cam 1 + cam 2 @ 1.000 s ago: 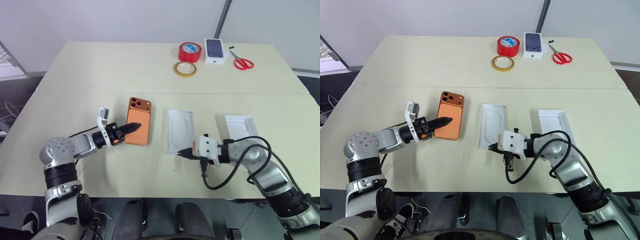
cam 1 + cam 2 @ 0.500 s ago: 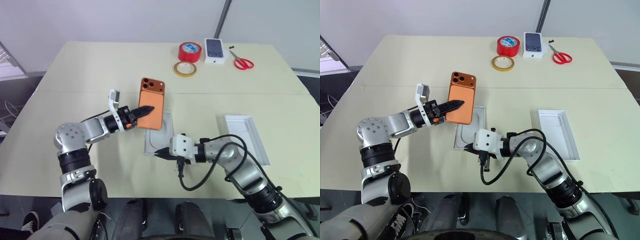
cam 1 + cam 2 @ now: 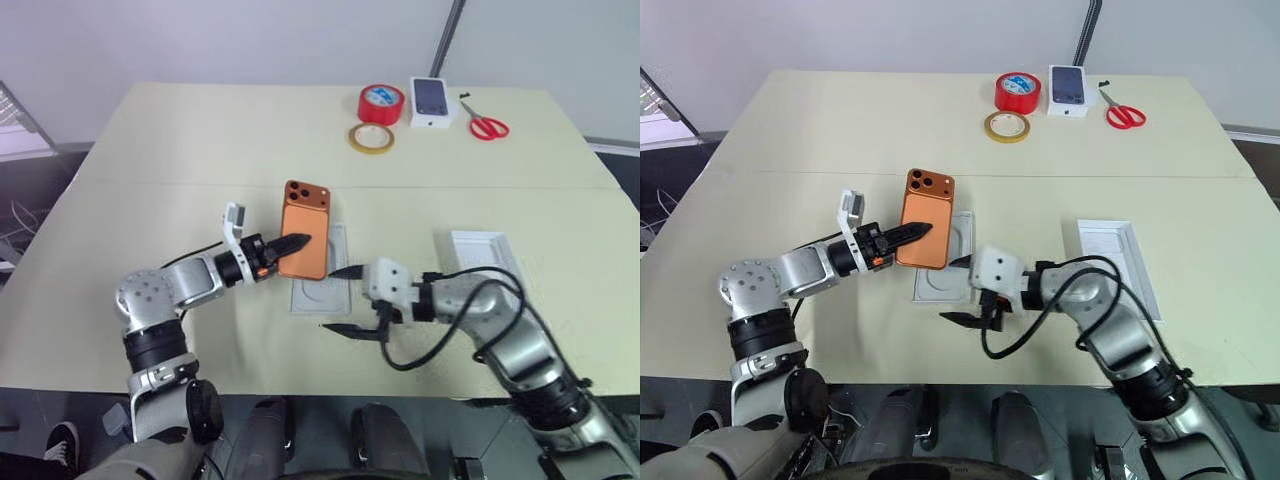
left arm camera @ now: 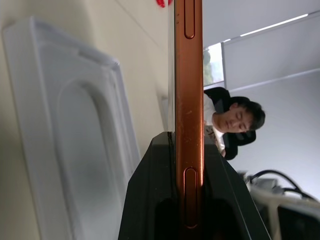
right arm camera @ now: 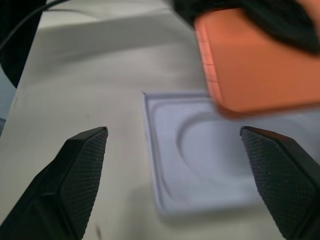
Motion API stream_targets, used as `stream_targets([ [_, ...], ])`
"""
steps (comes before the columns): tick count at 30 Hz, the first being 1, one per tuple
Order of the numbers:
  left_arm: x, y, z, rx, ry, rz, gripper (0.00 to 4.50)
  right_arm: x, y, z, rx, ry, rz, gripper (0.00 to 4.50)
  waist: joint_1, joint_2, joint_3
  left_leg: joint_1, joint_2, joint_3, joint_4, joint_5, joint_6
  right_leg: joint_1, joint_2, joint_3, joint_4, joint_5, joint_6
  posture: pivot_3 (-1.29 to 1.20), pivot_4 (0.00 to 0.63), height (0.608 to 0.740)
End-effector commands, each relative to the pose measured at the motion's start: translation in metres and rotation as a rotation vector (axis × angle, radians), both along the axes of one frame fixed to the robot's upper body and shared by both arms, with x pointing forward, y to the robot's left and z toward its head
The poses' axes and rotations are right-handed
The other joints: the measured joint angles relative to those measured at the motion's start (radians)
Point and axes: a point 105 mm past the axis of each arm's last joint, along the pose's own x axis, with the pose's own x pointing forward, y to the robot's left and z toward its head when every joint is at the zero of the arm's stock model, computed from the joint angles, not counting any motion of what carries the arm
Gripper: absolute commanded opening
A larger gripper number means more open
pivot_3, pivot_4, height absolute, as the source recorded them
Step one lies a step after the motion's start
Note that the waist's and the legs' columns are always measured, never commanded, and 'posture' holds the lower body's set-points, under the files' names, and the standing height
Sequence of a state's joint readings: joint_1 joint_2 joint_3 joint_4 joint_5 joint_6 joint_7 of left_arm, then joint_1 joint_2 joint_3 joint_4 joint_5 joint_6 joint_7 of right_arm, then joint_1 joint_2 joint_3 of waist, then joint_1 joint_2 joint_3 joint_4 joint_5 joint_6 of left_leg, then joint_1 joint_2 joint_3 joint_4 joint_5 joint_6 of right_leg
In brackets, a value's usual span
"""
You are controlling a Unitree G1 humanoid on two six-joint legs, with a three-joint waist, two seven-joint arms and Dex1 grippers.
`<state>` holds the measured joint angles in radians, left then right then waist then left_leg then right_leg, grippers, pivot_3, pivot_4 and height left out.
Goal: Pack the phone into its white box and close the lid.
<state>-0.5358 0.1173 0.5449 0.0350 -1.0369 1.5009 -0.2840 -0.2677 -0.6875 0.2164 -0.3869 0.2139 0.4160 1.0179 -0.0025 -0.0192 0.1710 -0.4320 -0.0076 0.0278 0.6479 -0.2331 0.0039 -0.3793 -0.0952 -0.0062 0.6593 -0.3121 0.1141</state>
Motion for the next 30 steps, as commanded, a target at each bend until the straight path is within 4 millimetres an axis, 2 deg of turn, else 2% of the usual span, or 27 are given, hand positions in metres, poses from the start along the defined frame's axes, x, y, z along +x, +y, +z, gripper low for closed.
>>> stream_targets([
  [1,-0.006,-0.006,0.013,-0.027,-0.058,-0.02,0.0,0.005,-0.013,0.007,-0.005,-0.04,-0.025,4.48,0.0,0.0,0.0,0.0,0.0,0.0,0.0,0.0,0.0,0.0,0.0,0.0,0.0,0.0,0.0,0.0,0.15,0.728],
  [4,-0.013,-0.014,0.003,-0.028,-0.024,-0.028,0.0,0.024,-0.035,0.009,-0.024,-0.085,-0.117,4.48,0.002,0.0,0.0,0.0,0.0,0.0,0.0,0.0,0.0,0.0,0.0,0.0,0.0,0.0,0.0,0.0,0.15,0.728],
  [7,-0.014,-0.017,-0.003,-0.02,0.004,-0.024,1.38,0.036,-0.037,0.014,-0.013,-0.119,-0.15,4.5,0.007,0.0,0.0,0.0,0.0,0.0,0.0,0.0,0.0,0.001,0.0,0.0,-0.001,0.0,0.0,0.0,0.15,0.728],
  [12,-0.015,-0.017,-0.002,0.011,-0.002,-0.028,3.82,0.041,-0.037,0.012,-0.014,-0.131,-0.15,4.5,0.014,0.0,0.0,0.0,0.0,0.0,0.0,0.002,-0.003,0.001,0.001,0.0,-0.002,0.0,0.0,0.0,0.15,0.728],
  [13,-0.016,-0.017,-0.001,0.02,-0.011,-0.035,4.24,0.041,-0.037,0.011,-0.017,-0.132,-0.148,4.5,0.015,0.0,0.0,0.0,0.0,0.0,0.001,0.002,-0.003,0.002,0.001,0.0,-0.002,0.0,0.0,0.0,0.15,0.728],
  [14,-0.017,-0.017,0.001,0.024,-0.017,-0.043,4.45,0.042,-0.037,0.011,-0.017,-0.135,-0.148,4.5,0.016,0.0,0.0,0.0,0.0,0.0,0.001,0.002,-0.003,0.003,0.001,-0.001,-0.002,0.0,0.0,0.0,0.15,0.728],
  [20,-0.015,-0.016,0.007,0.031,-0.049,-0.038,4.45,0.045,-0.034,0.011,0.009,-0.133,-0.154,4.5,0.015,0.0,0.0,0.003,0.0,0.0,0.0,0.001,-0.002,0.005,0.0,-0.001,-0.003,0.0,0.0,0.0,0.15,0.728],
  [24,-0.026,-0.003,0.023,0.179,-0.188,-0.095,4.45,0.047,-0.031,0.007,0.0,-0.141,-0.157,4.5,0.011,0.0,0.0,0.003,0.0,0.0,0.0,0.002,-0.004,0.005,0.001,-0.001,-0.003,0.0,0.0,0.0,0.15,0.728],
  [30,-0.023,0.007,0.021,0.27,-0.228,-0.082,4.45,0.049,-0.03,0.005,-0.003,-0.148,-0.16,4.5,0.014,0.001,0.0,0.004,0.0,0.0,-0.001,0.003,-0.005,0.006,0.0,0.0,-0.004,0.0,0.0,0.0,0.15,0.728],
])
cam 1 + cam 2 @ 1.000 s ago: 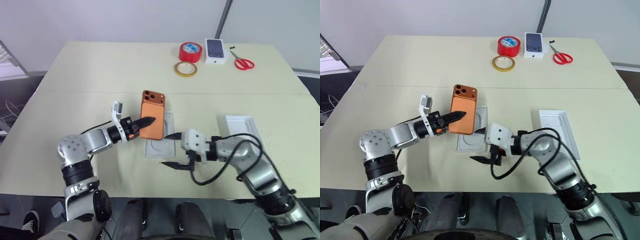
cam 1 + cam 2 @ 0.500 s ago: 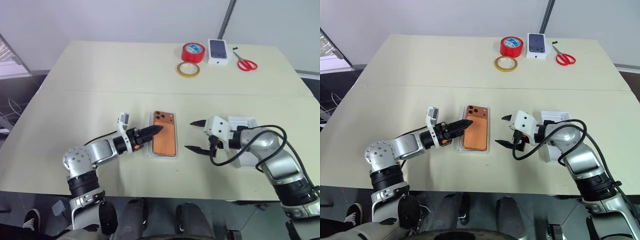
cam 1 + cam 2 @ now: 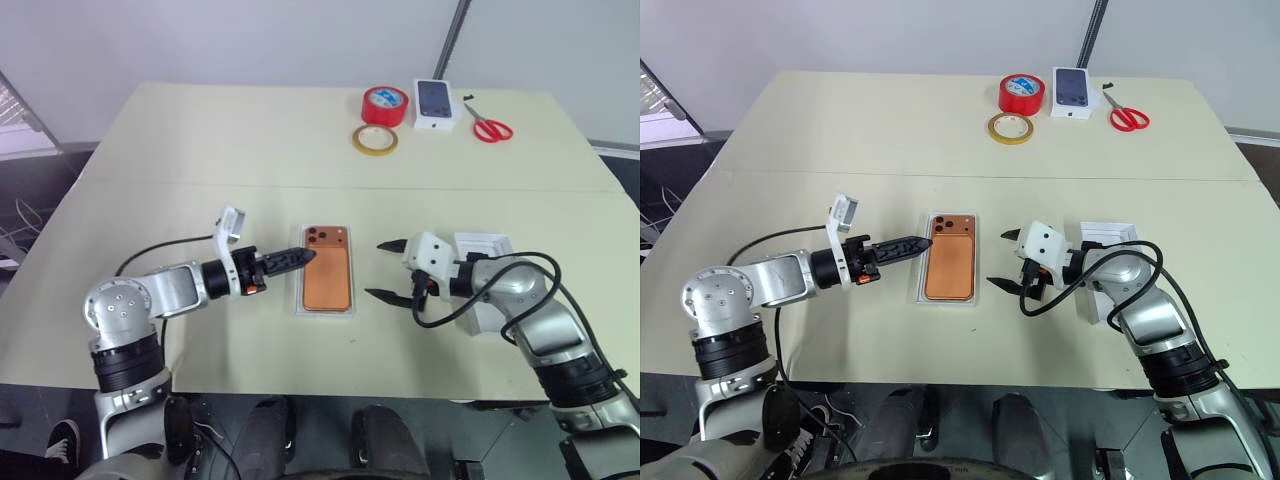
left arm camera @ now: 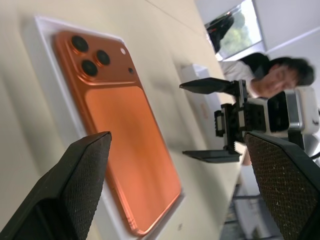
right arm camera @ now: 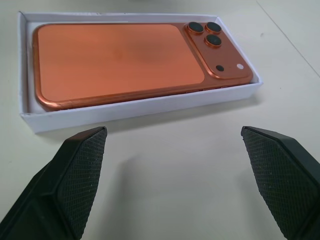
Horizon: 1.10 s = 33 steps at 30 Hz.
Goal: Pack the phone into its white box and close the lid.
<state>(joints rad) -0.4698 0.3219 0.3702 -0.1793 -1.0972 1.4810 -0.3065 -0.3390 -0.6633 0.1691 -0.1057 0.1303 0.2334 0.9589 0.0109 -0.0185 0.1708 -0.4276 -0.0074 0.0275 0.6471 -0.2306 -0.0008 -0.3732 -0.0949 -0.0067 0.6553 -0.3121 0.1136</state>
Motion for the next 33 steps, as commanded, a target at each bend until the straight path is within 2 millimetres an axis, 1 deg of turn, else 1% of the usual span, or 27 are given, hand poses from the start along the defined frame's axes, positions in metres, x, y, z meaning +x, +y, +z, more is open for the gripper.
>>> stream_targets([
  [1,0.006,0.004,0.01,0.007,-0.079,0.023,4.22,0.004,0.004,0.011,0.034,-0.03,0.002,4.25,0.001,0.0,0.0,0.0,0.0,0.0,0.0,0.0,0.0,0.0,0.0,0.0,0.0,0.0,0.0,0.0,0.15,0.728],
  [2,0.011,0.008,0.012,0.014,-0.098,0.054,3.94,0.006,0.005,0.011,0.052,-0.012,-0.007,3.97,0.0,0.0,0.0,0.0,0.0,0.0,0.0,0.0,0.0,0.0,0.0,0.0,0.0,0.0,0.0,0.0,0.15,0.728],
  [4,0.022,0.02,0.011,0.141,-0.192,0.112,3.2,0.012,0.004,0.014,0.05,-0.036,-0.029,3.22,-0.001,0.0,0.0,0.0,0.0,0.0,0.0,0.0,0.001,0.0,0.0,0.0,0.0,0.0,0.0,0.0,0.15,0.728],
  [5,0.027,0.028,0.01,0.191,-0.24,0.144,2.69,0.013,0.004,0.014,0.039,-0.05,-0.028,2.71,-0.002,0.0,0.0,0.0,0.0,0.0,-0.001,0.0,0.001,0.0,0.0,0.0,0.0,0.0,0.0,0.0,0.15,0.728],
  [7,0.032,0.037,0.009,0.234,-0.295,0.17,1.71,0.014,0.004,0.014,0.03,-0.06,-0.024,1.7,-0.002,0.0,0.0,0.0,0.0,0.0,-0.002,0.0,0.0,-0.001,0.0,0.0,-0.001,0.0,0.0,0.0,0.15,0.728],
  [10,0.034,0.039,0.007,0.242,-0.323,0.169,0.14,0.014,0.004,0.014,0.03,-0.061,-0.022,0.11,-0.001,0.0,0.0,0.0,0.0,0.001,-0.003,0.0,0.001,0.0,-0.001,0.0,-0.004,0.0,-0.001,0.0,0.15,0.728],
  [11,0.034,0.038,-0.003,0.276,-0.31,0.147,0.05,0.015,0.006,0.011,0.002,-0.079,-0.022,0.04,0.0,0.0,0.0,0.0,0.0,0.0,-0.003,-0.001,0.001,0.0,-0.001,0.0,-0.004,0.0,-0.001,0.0,0.15,0.728],
  [13,0.032,0.032,-0.021,0.325,-0.287,0.095,0.05,0.018,0.007,0.002,-0.063,-0.107,-0.028,0.04,-0.001,0.0,0.0,0.0,0.0,0.001,-0.003,-0.003,0.004,0.0,-0.002,0.0,-0.005,0.0,-0.001,0.0,0.15,0.728],
  [16,0.035,0.02,-0.036,0.355,-0.257,0.067,0.05,0.019,0.009,-0.007,-0.121,-0.124,-0.02,0.04,-0.001,0.0,0.0,0.0,0.0,0.001,-0.003,-0.003,0.005,0.0,-0.002,0.0,-0.005,0.0,-0.001,0.0,0.15,0.728],
  [19,0.035,0.006,-0.051,0.438,-0.268,0.0,0.05,0.018,0.016,-0.006,-0.108,-0.124,-0.008,0.04,-0.002,0.0,0.0,-0.001,0.0,0.0,-0.003,-0.003,0.005,-0.001,-0.002,0.0,-0.005,0.0,-0.001,0.0,0.15,0.728],
  [22,0.034,-0.011,-0.052,0.415,-0.276,-0.044,0.05,0.015,0.019,-0.008,-0.11,-0.121,0.009,0.04,0.001,0.001,0.0,-0.001,0.0,0.0,-0.003,-0.003,0.005,0.0,-0.002,0.0,-0.005,0.001,-0.001,0.0,0.15,0.728],
  [25,0.03,-0.036,-0.05,0.356,-0.269,-0.116,0.05,0.015,0.017,-0.01,-0.13,-0.125,0.009,0.04,0.002,0.001,0.0,-0.001,0.0,0.0,-0.002,-0.004,0.006,0.001,-0.002,0.0,-0.005,0.001,-0.001,0.0,0.15,0.728],
  [27,0.026,-0.054,-0.049,0.346,-0.288,-0.18,0.05,0.017,0.011,-0.009,-0.144,-0.132,-0.005,0.04,0.002,0.001,0.0,-0.001,0.0,0.0,-0.001,-0.004,0.007,0.001,-0.002,0.0,-0.005,0.001,-0.001,0.0,0.15,0.728],
  [30,0.023,-0.073,-0.045,0.311,-0.294,-0.232,0.05,0.02,0.001,-0.005,-0.16,-0.143,-0.029,0.04,0.003,0.001,0.0,-0.001,-0.001,0.0,-0.001,-0.004,0.007,0.001,-0.002,0.0,-0.005,0.001,-0.001,0.0,0.15,0.728],
  [31,0.022,-0.08,-0.044,0.299,-0.295,-0.249,0.05,0.021,-0.005,-0.004,-0.171,-0.144,-0.039,0.04,0.003,0.001,0.0,-0.001,-0.001,0.0,-0.001,-0.004,0.007,0.001,-0.002,0.0,-0.005,0.001,-0.001,0.0,0.15,0.728],
  [33,0.019,-0.1,-0.043,0.276,-0.314,-0.297,0.05,0.021,-0.021,-0.002,-0.209,-0.143,-0.063,0.04,0.006,0.001,0.0,-0.001,-0.001,0.0,0.0,-0.004,0.007,0.002,-0.002,0.0,-0.005,0.001,-0.001,0.0,0.15,0.728],
])
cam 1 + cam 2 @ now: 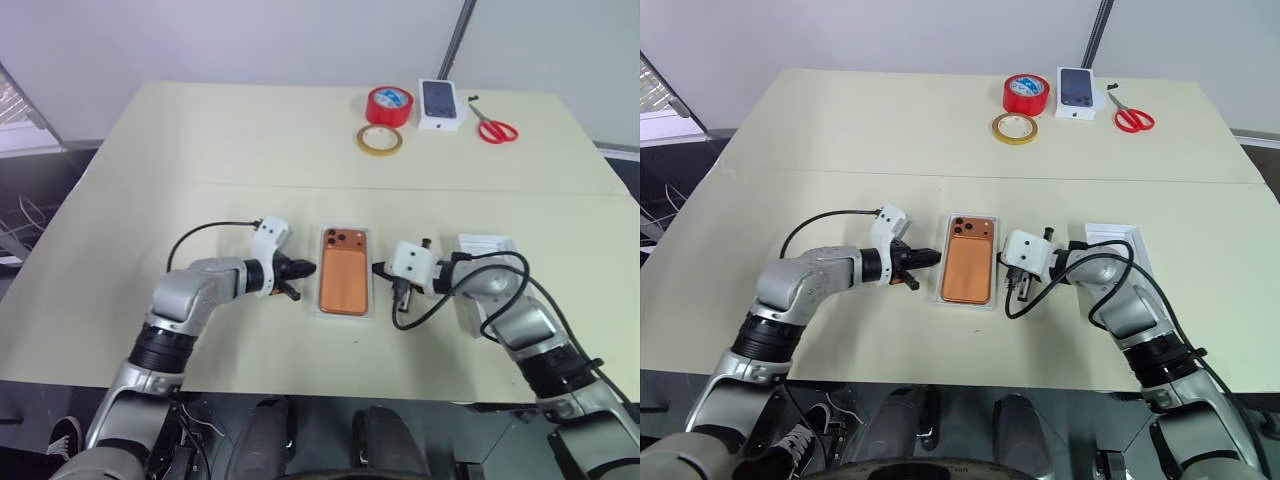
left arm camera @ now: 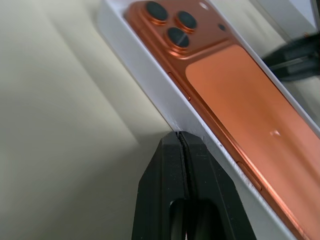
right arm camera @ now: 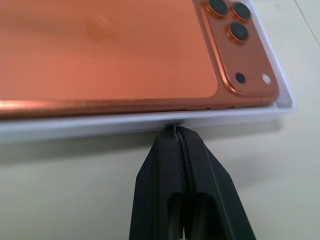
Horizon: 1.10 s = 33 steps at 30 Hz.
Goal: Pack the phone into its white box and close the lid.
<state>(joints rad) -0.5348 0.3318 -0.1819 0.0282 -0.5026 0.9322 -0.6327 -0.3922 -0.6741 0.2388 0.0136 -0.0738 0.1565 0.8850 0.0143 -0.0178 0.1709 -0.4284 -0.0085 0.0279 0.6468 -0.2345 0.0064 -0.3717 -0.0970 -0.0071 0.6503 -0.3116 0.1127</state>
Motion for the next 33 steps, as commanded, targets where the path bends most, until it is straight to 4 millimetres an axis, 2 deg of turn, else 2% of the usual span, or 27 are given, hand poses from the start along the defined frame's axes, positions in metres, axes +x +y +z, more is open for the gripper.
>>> stream_targets([
  [1,-0.015,-0.052,0.012,-0.07,-0.022,-0.18,0.05,0.0,-0.013,0.016,-0.017,-0.058,0.009,0.04,0.003,0.0,0.0,0.0,0.0,0.0,0.001,0.0,0.0,0.0,0.0,0.0,0.0,0.0,0.0,0.0,0.15,0.728],
  [5,-0.014,-0.072,0.01,-0.053,-0.057,-0.228,0.05,-0.006,-0.032,0.016,-0.046,-0.035,-0.018,0.04,-0.002,0.0,0.0,-0.001,-0.001,0.0,0.001,0.0,0.001,0.0,0.0,0.0,-0.001,0.0,0.0,0.0,0.15,0.728],
  [9,0.0,-0.083,0.018,-0.083,-0.068,-0.228,0.05,-0.017,-0.051,0.015,-0.086,-0.013,-0.035,0.04,0.001,0.001,0.0,0.0,0.0,0.0,0.001,0.0,0.001,0.001,0.001,-0.001,0.0,0.0,0.0,0.0,0.15,0.728],
  [15,-0.006,-0.101,0.015,-0.088,-0.073,-0.29,0.05,-0.031,-0.07,0.013,-0.119,0.016,-0.082,0.04,0.0,0.001,0.0,0.0,0.0,0.0,0.001,0.0,0.001,0.001,0.001,-0.001,0.0,0.0,0.001,0.0,0.15,0.728],
  [21,-0.012,-0.105,0.011,-0.087,-0.073,-0.317,0.05,-0.031,-0.08,0.013,-0.125,0.013,-0.124,0.04,-0.001,0.001,0.0,0.0,0.0,0.0,0.002,0.0,0.002,0.002,0.001,-0.001,0.0,0.0,0.001,0.0,0.15,0.728],
  [26,-0.009,-0.103,0.009,-0.081,-0.081,-0.299,0.05,-0.033,-0.082,0.013,-0.135,0.012,-0.126,0.04,0.0,0.001,0.0,0.0,0.0,0.0,0.002,0.0,0.001,0.002,0.001,-0.001,0.0,0.0,0.001,0.0,0.15,0.728],
  [29,0.003,-0.095,0.011,-0.077,-0.114,-0.235,0.05,-0.035,-0.09,0.011,-0.156,0.018,-0.138,0.04,0.001,0.001,0.0,0.0,0.0,0.0,0.002,0.0,0.001,0.002,0.001,-0.001,0.0,0.0,0.001,0.0,0.15,0.728],
  [33,0.006,-0.085,0.01,-0.073,-0.127,-0.202,0.05,-0.034,-0.1,0.012,-0.169,0.018,-0.161,0.04,-0.001,0.001,0.0,0.0,0.0,0.0,0.002,0.0,0.001,0.002,0.001,-0.001,0.0,0.0,0.001,0.0,0.15,0.728],
])
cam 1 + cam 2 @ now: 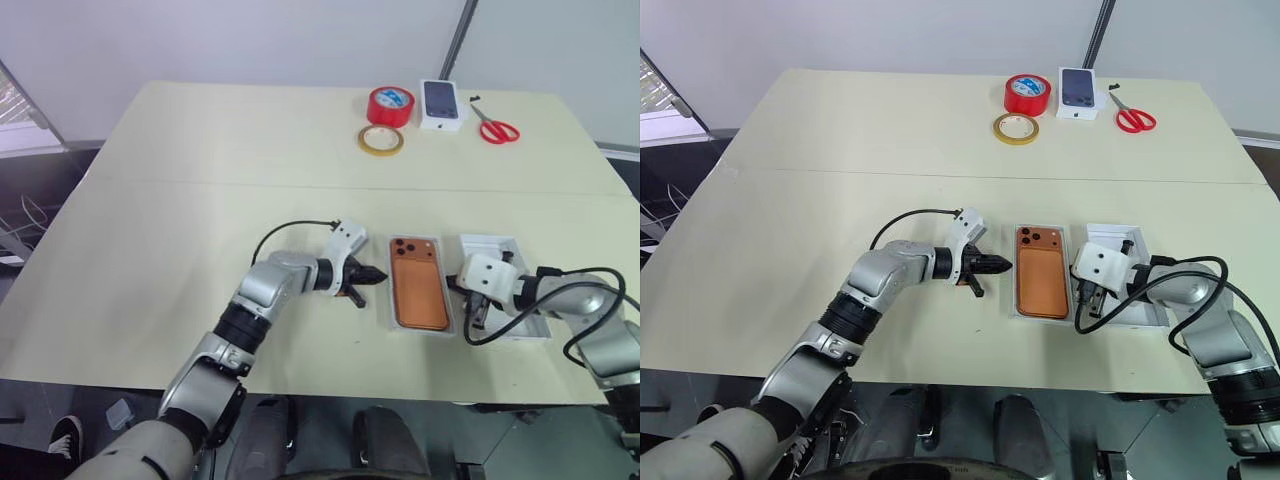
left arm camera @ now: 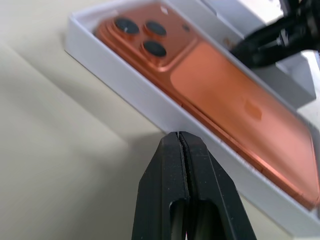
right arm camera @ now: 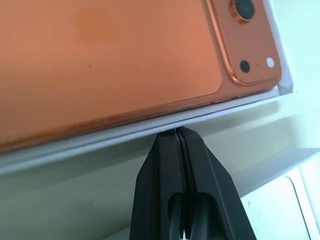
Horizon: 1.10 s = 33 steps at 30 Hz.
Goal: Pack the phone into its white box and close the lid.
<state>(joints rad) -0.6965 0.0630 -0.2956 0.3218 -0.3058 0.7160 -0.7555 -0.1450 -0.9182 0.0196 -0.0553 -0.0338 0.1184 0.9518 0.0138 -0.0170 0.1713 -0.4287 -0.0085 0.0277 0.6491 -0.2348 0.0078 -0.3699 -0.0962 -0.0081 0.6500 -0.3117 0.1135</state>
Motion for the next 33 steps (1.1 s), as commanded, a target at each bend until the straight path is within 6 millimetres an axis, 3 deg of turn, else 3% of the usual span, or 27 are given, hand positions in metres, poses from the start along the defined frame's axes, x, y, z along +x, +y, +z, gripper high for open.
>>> stream_targets([
  [1,0.003,0.006,0.007,-0.026,-0.051,0.023,0.05,0.0,-0.012,0.01,-0.021,-0.029,-0.018,0.04,-0.001,0.0,0.0,0.0,0.0,0.0,0.0,0.0,0.0,0.0,0.0,0.0,0.0,0.0,0.0,0.0,0.15,0.728],
  [7,-0.007,0.011,0.008,-0.034,-0.075,0.011,0.05,-0.001,-0.021,0.01,-0.035,-0.03,-0.028,0.04,0.001,0.0,0.0,0.0,0.0,0.0,0.0,0.0,-0.001,0.0,0.0,0.0,0.0,0.0,0.0,0.0,0.15,0.728],
  [14,0.007,0.047,0.034,-0.113,-0.159,0.124,0.05,0.0,-0.031,0.023,0.039,-0.042,-0.094,0.04,-0.002,0.0,0.0,0.0,0.0,0.0,0.0,0.0,-0.001,0.0,0.0,0.0,0.0,0.0,0.0,0.0,0.15,0.728],
  [17,0.004,0.067,0.043,-0.132,-0.176,0.123,0.9,-0.011,-0.036,0.018,0.025,-0.001,-0.088,0.0,-0.002,0.001,0.0,0.0,0.001,0.0,-0.001,0.001,-0.001,0.0,0.0,0.0,0.0,0.0,0.0,0.0,0.15,0.728],
  [18,0.002,0.07,0.044,-0.14,-0.163,0.12,1.44,-0.013,-0.037,0.018,0.027,0.003,-0.088,0.0,-0.001,0.001,0.0,0.001,0.001,0.0,0.0,0.001,-0.002,0.001,0.0,0.0,0.0,0.0,0.0,0.0,0.15,0.728],
  [21,0.002,0.09,0.049,-0.114,-0.228,0.133,2.95,-0.01,-0.037,0.032,0.121,0.001,-0.123,0.91,0.0,0.001,0.0,0.001,0.001,0.0,0.0,0.0,-0.001,0.002,0.0,0.0,0.0,0.0,0.0,0.0,0.15,0.728],
  [24,-0.002,0.105,0.061,-0.135,-0.28,0.106,4.47,0.001,-0.031,0.057,0.196,-0.105,-0.138,2.44,-0.003,0.001,0.0,0.001,0.0,0.0,0.0,0.0,0.0,0.002,0.0,0.0,0.0,0.0,0.0,0.0,0.15,0.728],
  [26,-0.008,0.118,0.068,-0.146,-0.314,0.078,4.5,0.004,-0.026,0.074,0.278,-0.131,-0.152,3.48,-0.005,0.002,0.0,0.001,0.001,0.0,-0.001,0.0,0.0,0.001,0.0,0.0,0.0,0.0,0.0,0.0,0.15,0.728],
  [28,-0.016,0.132,0.075,-0.144,-0.368,0.049,4.5,-0.003,-0.026,0.078,0.297,-0.09,-0.159,4.47,-0.003,0.002,0.0,0.001,0.001,0.0,-0.002,0.0,-0.001,0.0,0.0,0.0,0.0,0.0,0.0,0.0,0.15,0.728],
  [33,-0.034,0.155,0.08,-0.115,-0.488,-0.031,4.5,-0.018,-0.043,0.063,0.293,0.042,-0.34,4.47,0.0,0.002,0.0,0.001,0.002,0.0,-0.002,0.0,0.0,0.001,-0.001,0.0,-0.002,0.0,-0.001,0.0,0.15,0.728],
])
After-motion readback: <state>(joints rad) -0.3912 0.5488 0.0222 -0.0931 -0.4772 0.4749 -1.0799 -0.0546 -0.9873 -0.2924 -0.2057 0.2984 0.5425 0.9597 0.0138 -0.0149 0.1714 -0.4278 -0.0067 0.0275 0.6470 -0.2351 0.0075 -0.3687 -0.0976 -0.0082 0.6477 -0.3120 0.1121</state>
